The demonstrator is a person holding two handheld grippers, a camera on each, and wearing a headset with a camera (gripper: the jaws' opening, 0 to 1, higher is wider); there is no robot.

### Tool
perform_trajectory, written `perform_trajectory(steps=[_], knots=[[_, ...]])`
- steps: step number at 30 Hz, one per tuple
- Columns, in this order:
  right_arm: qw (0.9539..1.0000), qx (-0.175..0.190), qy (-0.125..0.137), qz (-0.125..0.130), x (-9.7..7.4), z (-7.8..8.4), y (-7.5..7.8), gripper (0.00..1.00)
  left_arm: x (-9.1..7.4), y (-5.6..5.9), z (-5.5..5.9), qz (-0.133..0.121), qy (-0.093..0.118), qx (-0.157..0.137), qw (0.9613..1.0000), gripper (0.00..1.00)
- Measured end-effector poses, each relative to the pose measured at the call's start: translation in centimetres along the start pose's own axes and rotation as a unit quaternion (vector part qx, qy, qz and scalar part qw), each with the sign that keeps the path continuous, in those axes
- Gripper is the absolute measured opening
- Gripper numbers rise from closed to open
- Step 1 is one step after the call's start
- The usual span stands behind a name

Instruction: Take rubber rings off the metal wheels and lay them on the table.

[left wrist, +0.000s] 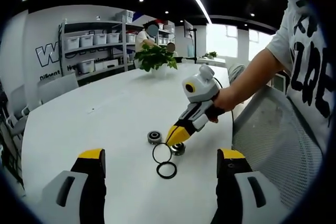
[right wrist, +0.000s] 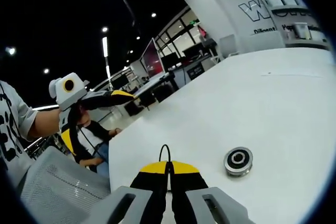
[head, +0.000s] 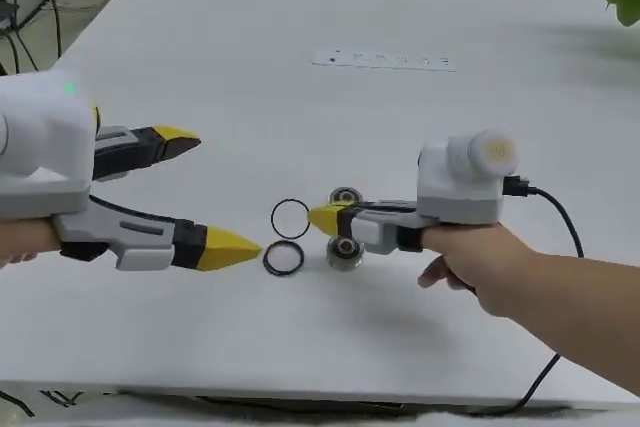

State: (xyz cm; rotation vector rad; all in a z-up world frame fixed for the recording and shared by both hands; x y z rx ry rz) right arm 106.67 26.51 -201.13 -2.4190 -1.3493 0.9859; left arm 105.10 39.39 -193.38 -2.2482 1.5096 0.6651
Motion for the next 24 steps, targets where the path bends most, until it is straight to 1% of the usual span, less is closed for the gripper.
perform_trajectory(steps=[8,12,14,18,24], knots=[[0.9996,0.001,-0.026,-0.010,0.8,0.9,-0.5,0.00,-0.5,0.3,0.9,-0.003,-0.006,-0.003,1.0000,0.86],[0.9992,0.001,-0.038,-0.010,1.1,1.4,-0.6,0.00,-0.7,0.5,1.2,-0.005,-0.007,-0.010,0.9999,0.86],[0.9990,0.002,-0.042,-0.011,1.3,1.5,-0.6,0.00,-0.8,0.5,1.4,-0.005,-0.011,-0.010,0.9999,0.86],[0.9985,0.000,-0.055,-0.010,1.5,1.9,-0.5,0.00,-0.9,0.5,1.5,-0.007,-0.012,-0.012,0.9998,0.86],[0.9979,-0.001,-0.065,-0.005,1.6,2.3,-0.3,0.00,-0.9,0.7,1.6,-0.006,-0.013,-0.014,0.9998,0.85]])
Point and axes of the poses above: the centre of the closed fingertips' face, and the gripper's own axes: x roughly forward along the fingers, y roughly to its right, z roughly out of its underside, the point moved 4 cm from there along -x, roughly backward along the fingers, and after that the axes turned 9 degrees about -y, right-handed, at the moved point
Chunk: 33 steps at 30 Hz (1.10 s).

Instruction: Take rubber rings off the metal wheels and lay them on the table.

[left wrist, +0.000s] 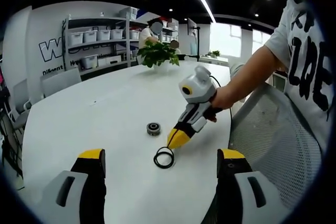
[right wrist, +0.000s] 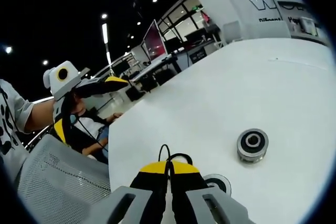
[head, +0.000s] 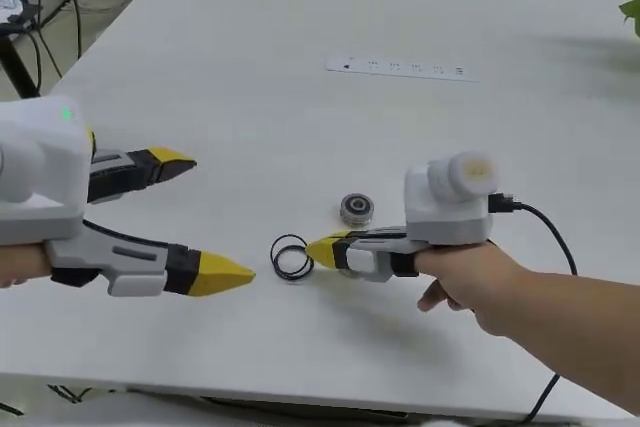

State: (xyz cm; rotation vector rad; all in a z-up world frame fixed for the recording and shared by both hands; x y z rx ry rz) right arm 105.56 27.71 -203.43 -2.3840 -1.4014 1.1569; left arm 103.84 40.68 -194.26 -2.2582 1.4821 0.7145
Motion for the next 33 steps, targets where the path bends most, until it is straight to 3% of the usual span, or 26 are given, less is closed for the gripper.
perform_trajectory(steps=[27,33], knots=[[0.9991,-0.024,-0.010,0.033,0.08,0.23,0.71,0.00,-0.05,0.25,0.78,0.002,-0.017,0.007,0.9998,0.85],[0.9987,-0.034,-0.010,0.038,0.11,0.20,0.69,0.07,-0.04,0.33,0.73,0.004,-0.019,0.009,0.9998,0.85]])
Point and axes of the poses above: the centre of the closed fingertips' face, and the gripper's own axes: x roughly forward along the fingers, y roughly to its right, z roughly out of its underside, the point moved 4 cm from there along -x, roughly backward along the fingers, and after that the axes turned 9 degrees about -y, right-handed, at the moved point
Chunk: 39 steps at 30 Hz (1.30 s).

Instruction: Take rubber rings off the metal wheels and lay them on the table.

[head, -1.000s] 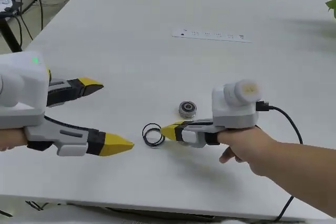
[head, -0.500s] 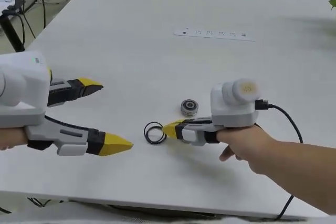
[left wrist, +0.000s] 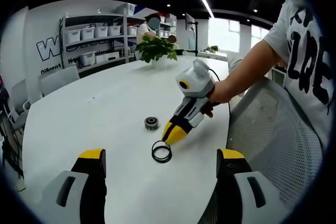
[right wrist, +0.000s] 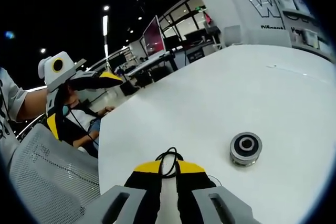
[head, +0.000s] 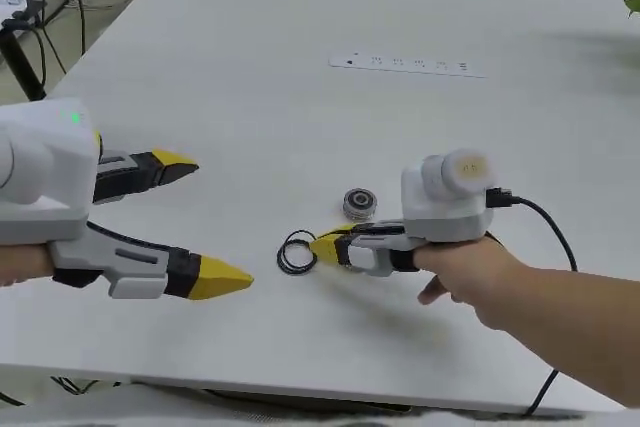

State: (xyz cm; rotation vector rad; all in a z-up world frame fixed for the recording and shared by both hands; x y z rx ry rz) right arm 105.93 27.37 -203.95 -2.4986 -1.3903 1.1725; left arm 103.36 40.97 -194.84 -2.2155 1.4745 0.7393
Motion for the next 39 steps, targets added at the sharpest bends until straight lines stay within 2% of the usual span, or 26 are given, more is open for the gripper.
perform_trajectory(steps=[11,25,32,39], knots=[[0.9997,-0.024,-0.006,0.002,-0.2,-0.1,-0.4,0.17,0.0,0.1,-0.1,0.002,-0.005,0.003,1.0000,0.84],[0.9987,-0.048,0.013,0.011,-1.1,-0.8,-0.9,0.38,0.0,0.4,-0.5,0.006,-0.004,0.009,0.9999,0.84],[0.9969,-0.069,0.032,0.021,-2.3,-1.4,-1.0,0.47,0.0,0.7,-0.7,0.007,-0.004,0.012,0.9999,0.84],[0.9940,-0.091,0.048,0.038,-4.3,-1.6,-1.0,0.56,-0.2,1.0,-0.8,0.007,-0.003,0.015,0.9999,0.85]])
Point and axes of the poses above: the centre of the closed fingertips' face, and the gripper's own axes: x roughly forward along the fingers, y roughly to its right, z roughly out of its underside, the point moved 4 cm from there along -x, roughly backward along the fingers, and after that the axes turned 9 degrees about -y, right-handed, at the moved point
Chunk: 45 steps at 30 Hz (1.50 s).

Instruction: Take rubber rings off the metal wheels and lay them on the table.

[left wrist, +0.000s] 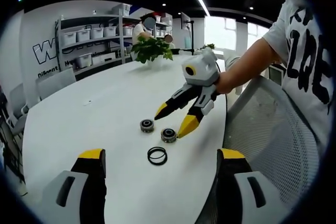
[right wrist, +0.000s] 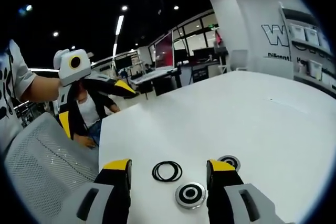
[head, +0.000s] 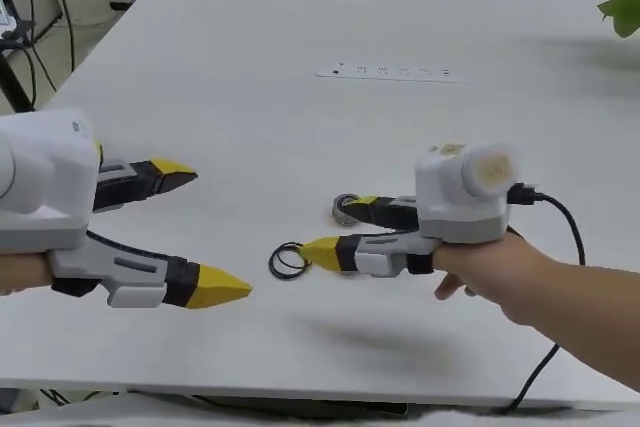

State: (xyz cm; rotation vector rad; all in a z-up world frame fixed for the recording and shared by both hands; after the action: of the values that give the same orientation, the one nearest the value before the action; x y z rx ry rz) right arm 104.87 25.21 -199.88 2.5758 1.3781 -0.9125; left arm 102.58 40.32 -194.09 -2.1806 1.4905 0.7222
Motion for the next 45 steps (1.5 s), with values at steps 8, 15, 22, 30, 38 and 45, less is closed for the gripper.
perform_trajectory(steps=[8,15,22,30,38,45], knots=[[0.9996,-0.017,0.016,0.018,-2.4,-0.1,0.3,0.67,-0.1,0.2,-0.2,-0.001,0.001,0.004,1.0000,0.86],[0.9988,-0.029,0.022,0.033,-4.5,0.3,0.5,0.74,-0.2,0.2,-0.3,-0.005,0.002,0.004,1.0000,0.87],[0.9978,-0.041,0.020,0.047,-6.7,1.0,0.6,0.83,-0.3,0.2,-0.3,-0.007,0.004,0.002,1.0000,0.90],[0.9969,-0.042,0.020,0.063,-8.9,2.0,0.7,0.94,-0.5,0.2,-0.2,-0.011,0.004,-0.001,0.9999,0.94],[0.9961,-0.038,0.011,0.079,-10.8,3.5,0.6,0.99,-0.5,0.2,0.1,-0.012,0.001,-0.002,0.9999,0.97],[0.9954,-0.046,-0.002,0.084,-11.6,4.2,0.2,0.99,-0.4,0.3,0.4,-0.012,0.000,-0.005,0.9999,0.99]])
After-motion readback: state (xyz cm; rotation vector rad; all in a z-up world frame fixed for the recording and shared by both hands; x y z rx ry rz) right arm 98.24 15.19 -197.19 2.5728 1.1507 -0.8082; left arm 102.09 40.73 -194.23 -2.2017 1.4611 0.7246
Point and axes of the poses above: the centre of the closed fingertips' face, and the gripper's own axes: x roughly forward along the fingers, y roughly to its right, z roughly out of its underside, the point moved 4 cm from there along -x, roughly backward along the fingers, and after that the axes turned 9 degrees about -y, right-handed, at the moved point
